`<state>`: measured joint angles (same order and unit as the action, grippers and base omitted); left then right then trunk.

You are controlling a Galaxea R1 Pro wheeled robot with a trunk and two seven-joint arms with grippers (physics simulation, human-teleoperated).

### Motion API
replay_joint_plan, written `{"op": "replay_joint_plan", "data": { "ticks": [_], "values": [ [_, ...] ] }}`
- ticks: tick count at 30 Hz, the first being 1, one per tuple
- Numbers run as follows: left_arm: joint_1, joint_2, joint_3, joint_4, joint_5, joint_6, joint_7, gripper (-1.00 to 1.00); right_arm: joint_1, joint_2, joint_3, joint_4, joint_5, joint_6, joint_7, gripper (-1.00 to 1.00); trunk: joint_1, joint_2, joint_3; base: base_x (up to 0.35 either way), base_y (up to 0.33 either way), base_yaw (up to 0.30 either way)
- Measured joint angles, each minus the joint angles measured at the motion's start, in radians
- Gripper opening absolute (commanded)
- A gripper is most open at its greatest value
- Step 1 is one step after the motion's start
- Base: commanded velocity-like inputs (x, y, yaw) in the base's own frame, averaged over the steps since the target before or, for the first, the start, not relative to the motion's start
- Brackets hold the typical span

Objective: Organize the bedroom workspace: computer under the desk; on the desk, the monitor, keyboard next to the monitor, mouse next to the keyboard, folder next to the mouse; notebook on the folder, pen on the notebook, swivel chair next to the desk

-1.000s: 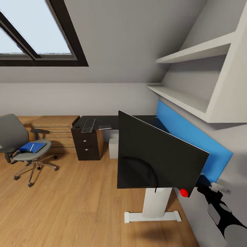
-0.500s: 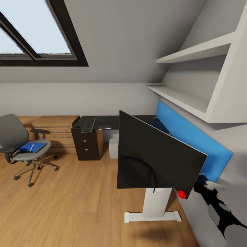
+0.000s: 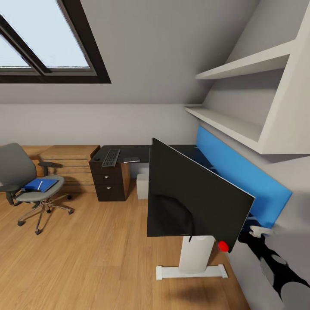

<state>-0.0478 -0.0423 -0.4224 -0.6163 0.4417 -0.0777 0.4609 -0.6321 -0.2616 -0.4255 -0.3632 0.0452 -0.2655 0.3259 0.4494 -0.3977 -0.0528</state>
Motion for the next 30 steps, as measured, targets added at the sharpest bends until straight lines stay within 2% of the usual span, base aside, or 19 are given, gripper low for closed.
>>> {"op": "replay_joint_plan", "data": {
  "ticks": [4, 9, 21, 24, 26, 29, 30],
  "values": [
    [0.000, 0.000, 0.000, 0.000, 0.000, 0.000, 0.000, 1.00, 0.000, 0.003, 0.024, 0.000, 0.031, 0.001, 0.020, 1.00, 0.000, 0.000, 0.000, 0.000, 0.000, 0.000],
    [0.000, 0.000, 0.000, 0.000, 0.000, 0.000, 0.000, 1.00, 0.000, 0.004, 0.049, 0.000, 0.041, 0.001, 0.022, 1.00, 0.000, 0.000, 0.000, 0.000, 0.000, 0.000],
    [0.000, 0.000, 0.000, 0.000, 0.000, 0.000, 0.000, 1.00, 0.000, 0.007, 0.068, 0.023, 0.066, -0.018, 0.024, 1.00, 0.000, 0.000, 0.000, 0.000, 0.000, 0.000],
    [0.000, -0.001, -0.001, 0.001, 0.000, 0.000, 0.000, 1.00, 0.000, 0.009, 0.138, 0.041, 0.079, -0.039, 0.024, 1.00, 0.000, 0.000, 0.000, 0.000, 0.000, 0.000],
    [0.000, -0.001, -0.001, 0.001, 0.000, 0.000, 0.000, 1.00, 0.000, 0.009, 0.163, 0.047, 0.079, -0.043, 0.024, 1.00, 0.000, 0.000, 0.000, 0.000, 0.000, 0.000],
    [0.000, -0.001, -0.001, 0.004, 0.000, 0.000, 0.000, 1.00, 0.000, 0.010, 0.233, 0.060, 0.080, -0.048, 0.024, 1.00, 0.000, 0.000, 0.000, 0.000, 0.000, 0.000],
    [0.000, -0.001, -0.001, 0.006, 0.000, 0.000, -0.001, 1.00, 0.000, 0.010, 0.244, 0.061, 0.080, -0.048, 0.024, 1.00, 0.000, 0.000, 0.000, 0.000, 0.000, 0.000]
  ]
}}
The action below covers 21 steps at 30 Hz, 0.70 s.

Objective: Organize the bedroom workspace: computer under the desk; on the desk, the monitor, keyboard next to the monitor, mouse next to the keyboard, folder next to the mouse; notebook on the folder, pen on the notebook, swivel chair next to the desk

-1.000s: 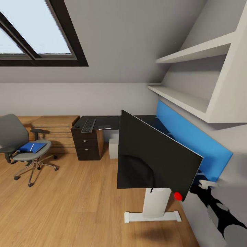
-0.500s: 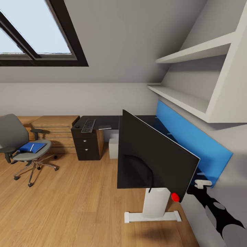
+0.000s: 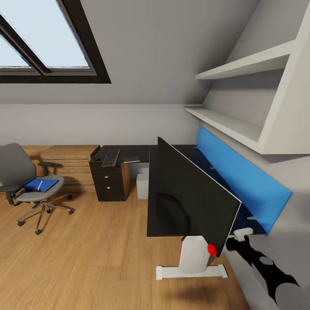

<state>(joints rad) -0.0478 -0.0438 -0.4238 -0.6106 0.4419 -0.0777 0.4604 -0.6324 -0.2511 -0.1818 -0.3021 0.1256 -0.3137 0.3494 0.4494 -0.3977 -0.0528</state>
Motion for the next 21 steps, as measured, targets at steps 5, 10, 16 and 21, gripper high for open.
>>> {"op": "replay_joint_plan", "data": {
  "ticks": [5, 10, 16, 21],
  "values": [
    [0.000, 0.000, 0.000, 0.005, -0.001, 0.000, -0.001, 1.00, 0.000, 0.022, 0.095, 0.012, 0.002, -0.001, 0.001, 1.00, 0.000, 0.000, 0.000, 0.000, 0.000, 0.000],
    [0.000, 0.000, 0.000, 0.006, -0.002, 0.000, -0.001, 1.00, 0.000, 0.037, 0.178, 0.014, 0.002, 0.000, 0.004, 1.00, 0.000, 0.000, 0.000, 0.000, 0.000, 0.000],
    [0.000, 0.000, 0.000, 0.006, -0.002, 0.000, -0.001, 1.00, 0.000, 0.036, 0.133, 0.011, -0.043, 0.007, -0.058, 1.00, 0.000, 0.000, 0.000, 0.000, 0.000, 0.000],
    [0.000, 0.000, 0.000, 0.006, -0.002, 0.000, -0.001, 1.00, 0.000, 0.035, 0.019, 0.007, -0.076, 0.008, -0.185, 1.00, 0.000, 0.000, 0.000, 0.000, 0.000, 0.000]
  ]
}}
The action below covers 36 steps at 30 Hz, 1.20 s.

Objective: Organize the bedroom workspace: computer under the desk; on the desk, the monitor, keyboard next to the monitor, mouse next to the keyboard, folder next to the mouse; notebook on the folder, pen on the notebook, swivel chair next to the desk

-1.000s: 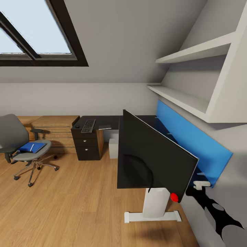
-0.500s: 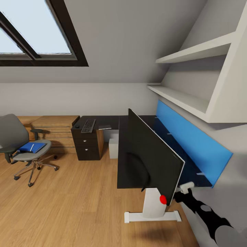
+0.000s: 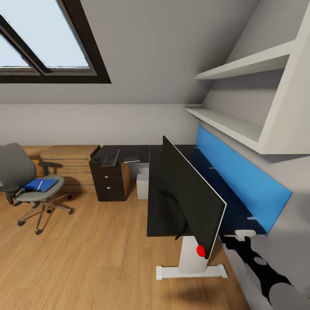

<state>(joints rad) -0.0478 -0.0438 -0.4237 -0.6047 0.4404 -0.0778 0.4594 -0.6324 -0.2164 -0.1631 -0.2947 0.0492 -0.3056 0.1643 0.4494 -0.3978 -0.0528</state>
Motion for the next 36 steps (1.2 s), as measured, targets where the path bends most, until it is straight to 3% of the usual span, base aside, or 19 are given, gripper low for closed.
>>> {"op": "replay_joint_plan", "data": {
  "ticks": [4, 12, 15, 19, 22, 36],
  "values": [
    [0.000, 0.000, 0.000, 0.000, 0.000, 0.000, 0.000, 1.00, 0.000, 0.003, -0.043, -0.003, -0.011, -0.002, -0.057, 1.00, 0.000, 0.000, 0.000, 0.000, 0.000, 0.000],
    [0.000, 0.000, 0.000, 0.000, 0.000, 0.000, 0.000, 1.00, 0.000, 0.021, -0.045, -0.005, -0.013, -0.036, -0.056, 1.00, 0.000, 0.000, 0.000, 0.000, 0.000, 0.000],
    [0.000, 0.000, 0.000, 0.000, 0.000, 0.000, 0.000, 1.00, 0.000, 0.049, -0.045, -0.006, -0.012, -0.061, -0.057, 1.00, 0.000, 0.000, 0.000, 0.000, 0.000, 0.000],
    [0.000, 0.000, 0.000, 0.000, -0.001, 0.000, 0.000, 1.00, 0.000, 0.109, -0.047, -0.026, -0.006, -0.079, -0.060, 1.00, 0.000, 0.000, 0.000, 0.000, 0.000, 0.019],
    [0.000, 0.000, 0.000, 0.000, -0.001, 0.000, 0.000, 1.00, 0.000, 0.128, -0.048, -0.031, -0.006, -0.081, -0.060, 1.00, 0.000, 0.000, 0.001, 0.000, 0.000, 0.123],
    [0.000, 0.001, 0.000, 0.000, -0.002, -0.001, 0.000, 1.00, 0.000, 0.138, -0.047, -0.026, -0.005, -0.082, -0.058, 1.00, 0.000, 0.000, 0.016, 0.000, 0.000, 0.190]
  ]
}}
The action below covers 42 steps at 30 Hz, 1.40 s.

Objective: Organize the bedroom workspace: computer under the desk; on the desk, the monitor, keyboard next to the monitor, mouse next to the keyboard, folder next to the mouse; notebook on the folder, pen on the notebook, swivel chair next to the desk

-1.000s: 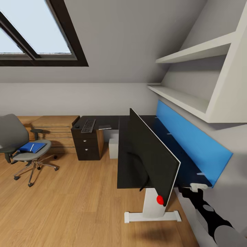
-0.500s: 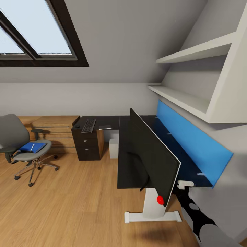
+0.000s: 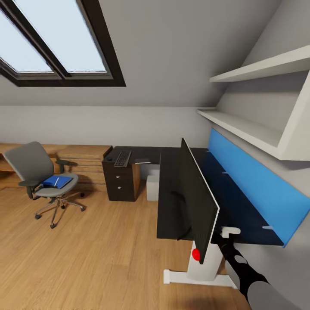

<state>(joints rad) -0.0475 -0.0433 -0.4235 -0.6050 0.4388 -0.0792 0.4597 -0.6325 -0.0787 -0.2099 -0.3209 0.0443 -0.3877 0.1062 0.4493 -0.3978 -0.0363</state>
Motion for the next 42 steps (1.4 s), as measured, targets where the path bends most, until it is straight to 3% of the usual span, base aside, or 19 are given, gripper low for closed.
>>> {"op": "replay_joint_plan", "data": {
  "ticks": [27, 32, 42],
  "values": [
    [0.000, 0.001, 0.000, 0.000, 0.000, 0.000, 0.000, 1.00, 0.000, 0.004, 0.003, 0.004, 0.002, 0.000, -0.001, 1.00, 0.000, 0.000, 0.018, 0.000, 0.000, 0.219],
    [0.000, 0.001, 0.000, 0.000, 0.000, 0.000, 0.000, 1.00, 0.000, 0.028, 0.003, 0.003, 0.002, 0.000, -0.022, 1.00, 0.000, 0.000, 0.018, 0.000, 0.000, 0.262],
    [0.000, 0.001, 0.000, 0.000, 0.000, 0.000, 0.001, 1.00, 0.000, 0.035, 0.002, 0.001, 0.002, 0.000, -0.044, 1.00, 0.000, 0.000, 0.017, 0.000, 0.000, 0.260]
  ]
}}
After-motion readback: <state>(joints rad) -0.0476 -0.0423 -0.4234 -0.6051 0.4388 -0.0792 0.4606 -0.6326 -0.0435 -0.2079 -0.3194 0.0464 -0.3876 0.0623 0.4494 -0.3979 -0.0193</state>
